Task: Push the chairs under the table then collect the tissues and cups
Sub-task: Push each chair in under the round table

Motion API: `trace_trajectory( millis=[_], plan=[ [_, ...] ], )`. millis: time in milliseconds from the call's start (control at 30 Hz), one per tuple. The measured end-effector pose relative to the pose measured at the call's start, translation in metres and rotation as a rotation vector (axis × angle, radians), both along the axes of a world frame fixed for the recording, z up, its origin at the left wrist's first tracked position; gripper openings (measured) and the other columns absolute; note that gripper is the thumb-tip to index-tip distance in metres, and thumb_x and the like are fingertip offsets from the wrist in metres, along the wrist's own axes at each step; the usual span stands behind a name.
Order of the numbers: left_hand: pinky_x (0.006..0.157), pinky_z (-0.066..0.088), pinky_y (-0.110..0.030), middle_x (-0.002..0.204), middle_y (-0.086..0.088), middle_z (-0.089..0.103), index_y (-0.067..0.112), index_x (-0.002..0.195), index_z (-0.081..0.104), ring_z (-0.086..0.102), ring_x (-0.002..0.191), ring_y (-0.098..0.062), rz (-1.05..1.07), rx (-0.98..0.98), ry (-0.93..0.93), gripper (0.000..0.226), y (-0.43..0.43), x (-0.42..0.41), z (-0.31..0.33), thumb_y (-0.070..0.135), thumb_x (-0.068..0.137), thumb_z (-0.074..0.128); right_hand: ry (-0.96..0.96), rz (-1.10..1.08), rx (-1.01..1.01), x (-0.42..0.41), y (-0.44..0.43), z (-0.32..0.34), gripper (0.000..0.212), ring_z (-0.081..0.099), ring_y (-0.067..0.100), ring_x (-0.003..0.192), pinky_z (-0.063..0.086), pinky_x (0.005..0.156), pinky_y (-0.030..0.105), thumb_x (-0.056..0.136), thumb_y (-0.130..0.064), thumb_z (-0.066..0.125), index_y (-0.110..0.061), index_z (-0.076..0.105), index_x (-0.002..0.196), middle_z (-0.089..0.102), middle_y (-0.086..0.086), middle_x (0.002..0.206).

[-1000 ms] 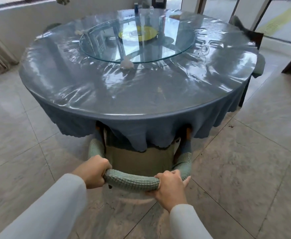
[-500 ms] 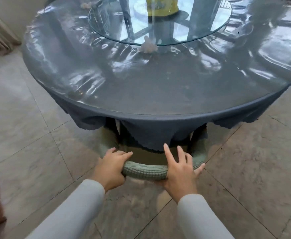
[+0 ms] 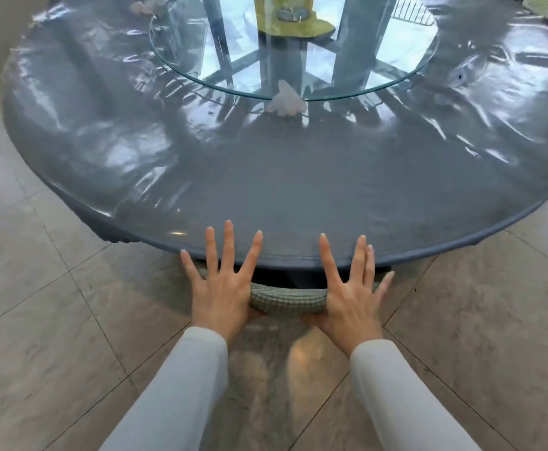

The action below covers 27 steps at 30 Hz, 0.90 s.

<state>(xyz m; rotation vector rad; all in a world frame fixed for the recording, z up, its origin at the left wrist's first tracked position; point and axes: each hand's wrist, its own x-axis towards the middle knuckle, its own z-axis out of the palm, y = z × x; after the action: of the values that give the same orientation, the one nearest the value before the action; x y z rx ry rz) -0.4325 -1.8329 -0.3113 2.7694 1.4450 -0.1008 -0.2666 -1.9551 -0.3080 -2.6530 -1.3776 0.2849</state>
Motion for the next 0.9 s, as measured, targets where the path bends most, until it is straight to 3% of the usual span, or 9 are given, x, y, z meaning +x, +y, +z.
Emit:
trace_trajectory(
  millis=[167, 333, 500, 667, 800, 900],
  plan=[
    [0.110, -0.003, -0.077, 0.162, -0.015, -0.028, 0.039, 0.149, -0.030, -0.026, 0.147, -0.043, -0.042, 0.043, 0.036, 0.124, 0.025, 0.011, -0.004, 0.043, 0.082, 0.074, -0.024, 0.000, -0.035, 0.013, 0.026, 0.001, 0.137, -0.018, 0.042, 0.149, 0.002, 0.108, 0.077, 0.059, -0.075, 0.076, -0.047, -0.022, 0.151, -0.022, 0.024, 0.160],
    [0.111, 0.002, -0.076, 0.166, -0.012, -0.013, 0.043, 0.149, -0.028, -0.015, 0.151, -0.041, -0.062, 0.008, 0.008, 0.119, 0.027, 0.009, -0.010, 0.050, 0.083, 0.071, -0.051, 0.033, -0.066, 0.016, 0.027, 0.001, 0.134, -0.013, 0.040, 0.150, 0.003, 0.111, 0.076, 0.059, -0.081, 0.068, -0.048, -0.024, 0.150, -0.018, 0.022, 0.162],
    [0.111, 0.003, -0.075, 0.166, -0.012, -0.010, 0.043, 0.150, -0.025, -0.009, 0.151, -0.042, -0.100, 0.000, -0.008, 0.116, 0.031, 0.007, -0.013, 0.053, 0.083, 0.069, -0.124, 0.041, -0.083, 0.016, 0.027, 0.001, 0.124, -0.013, 0.043, 0.149, 0.006, 0.111, 0.076, 0.072, -0.073, 0.068, -0.048, -0.026, 0.148, -0.015, 0.024, 0.161],
    [0.113, 0.005, -0.075, 0.166, -0.013, -0.008, 0.038, 0.152, -0.024, -0.009, 0.151, -0.041, -0.025, -0.024, 0.016, 0.126, 0.022, 0.009, 0.001, 0.065, 0.074, 0.071, -0.025, -0.146, -0.063, -0.009, 0.023, 0.014, 0.139, -0.023, 0.047, 0.146, 0.000, 0.110, 0.075, 0.069, -0.061, 0.081, -0.044, -0.033, 0.146, -0.028, 0.030, 0.156],
    [0.114, 0.001, -0.070, 0.166, -0.011, -0.013, 0.027, 0.155, -0.018, -0.013, 0.152, -0.037, -0.108, -0.059, 0.016, 0.124, -0.003, 0.009, 0.028, 0.093, 0.069, 0.041, -0.044, -0.060, -0.020, -0.024, -0.021, 0.033, 0.124, -0.027, 0.045, 0.145, -0.003, 0.112, 0.073, 0.081, -0.064, 0.068, -0.042, -0.036, 0.145, -0.034, 0.026, 0.155],
    [0.115, 0.002, -0.068, 0.167, -0.009, -0.009, 0.027, 0.158, -0.011, -0.012, 0.153, -0.033, -0.252, -0.019, -0.030, 0.112, -0.039, 0.009, 0.053, 0.093, 0.074, 0.022, -0.135, 0.027, -0.026, -0.017, -0.074, 0.057, 0.116, -0.027, 0.043, 0.146, -0.003, 0.113, 0.071, 0.086, -0.064, 0.061, -0.043, -0.037, 0.145, -0.035, 0.025, 0.155]
  ],
)
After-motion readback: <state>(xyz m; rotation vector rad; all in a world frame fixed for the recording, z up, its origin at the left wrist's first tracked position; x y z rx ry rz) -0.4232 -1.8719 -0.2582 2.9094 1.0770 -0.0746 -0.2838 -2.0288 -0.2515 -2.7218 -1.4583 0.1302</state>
